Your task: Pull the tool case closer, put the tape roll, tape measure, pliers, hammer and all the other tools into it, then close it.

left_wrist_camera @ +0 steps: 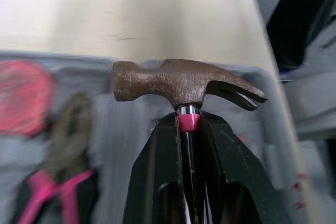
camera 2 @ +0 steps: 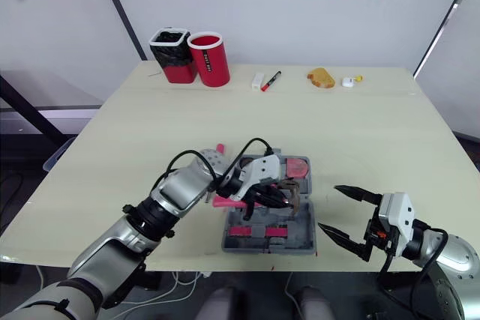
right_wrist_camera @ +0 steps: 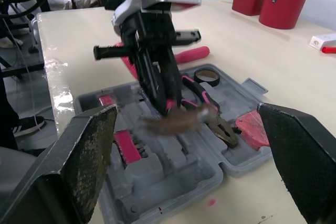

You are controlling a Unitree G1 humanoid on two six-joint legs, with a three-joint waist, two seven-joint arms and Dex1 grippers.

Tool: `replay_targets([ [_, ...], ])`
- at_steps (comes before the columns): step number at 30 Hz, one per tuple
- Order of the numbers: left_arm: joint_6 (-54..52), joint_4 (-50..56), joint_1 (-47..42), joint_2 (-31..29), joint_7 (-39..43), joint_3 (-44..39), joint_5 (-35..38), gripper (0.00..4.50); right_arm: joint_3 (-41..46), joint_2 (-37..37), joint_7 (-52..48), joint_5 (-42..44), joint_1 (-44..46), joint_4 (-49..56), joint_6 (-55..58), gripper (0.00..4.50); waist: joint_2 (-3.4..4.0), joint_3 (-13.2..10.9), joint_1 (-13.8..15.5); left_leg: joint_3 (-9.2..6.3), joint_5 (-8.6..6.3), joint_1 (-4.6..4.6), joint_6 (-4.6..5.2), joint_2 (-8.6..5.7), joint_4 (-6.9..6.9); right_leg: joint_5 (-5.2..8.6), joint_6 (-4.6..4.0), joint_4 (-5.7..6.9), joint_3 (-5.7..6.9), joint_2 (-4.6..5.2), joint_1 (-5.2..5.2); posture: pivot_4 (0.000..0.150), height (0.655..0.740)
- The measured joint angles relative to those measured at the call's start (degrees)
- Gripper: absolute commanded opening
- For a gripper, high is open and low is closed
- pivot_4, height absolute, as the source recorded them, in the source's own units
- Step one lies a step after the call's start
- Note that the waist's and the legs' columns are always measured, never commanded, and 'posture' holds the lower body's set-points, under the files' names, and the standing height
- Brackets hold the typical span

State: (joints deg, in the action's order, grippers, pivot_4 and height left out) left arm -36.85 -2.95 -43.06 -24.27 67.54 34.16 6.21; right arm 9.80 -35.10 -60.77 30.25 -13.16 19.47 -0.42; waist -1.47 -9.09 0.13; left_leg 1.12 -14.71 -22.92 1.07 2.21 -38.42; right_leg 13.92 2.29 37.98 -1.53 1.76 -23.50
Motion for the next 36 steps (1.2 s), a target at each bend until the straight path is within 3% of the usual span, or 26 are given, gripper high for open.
replay_targets([
  [11,-4.11,-2.09,-3.54,2.09,2.69,7.17,-3.44,0.09,2.23,-3.31,-2.96,-0.43,0.37,-2.83,-0.30,4.50,0.02,0.00,-0.14,-0.02,0.00,0.00,0.00,-0.01,0.00,0.00,-0.01,0.00,-0.05,-0.04,0.00,0.150,0.7400],
  [36,-6.55,-9.71,-4.67,8.64,-1.83,7.94,-6.78,0.09,6.35,-8.30,-7.04,1.25,1.67,-5.92,2.86,4.50,0.03,0.00,-0.13,0.00,0.00,-0.01,0.00,-0.02,-0.01,0.00,0.00,0.00,-0.06,-0.02,0.00,0.150,0.7400],
])
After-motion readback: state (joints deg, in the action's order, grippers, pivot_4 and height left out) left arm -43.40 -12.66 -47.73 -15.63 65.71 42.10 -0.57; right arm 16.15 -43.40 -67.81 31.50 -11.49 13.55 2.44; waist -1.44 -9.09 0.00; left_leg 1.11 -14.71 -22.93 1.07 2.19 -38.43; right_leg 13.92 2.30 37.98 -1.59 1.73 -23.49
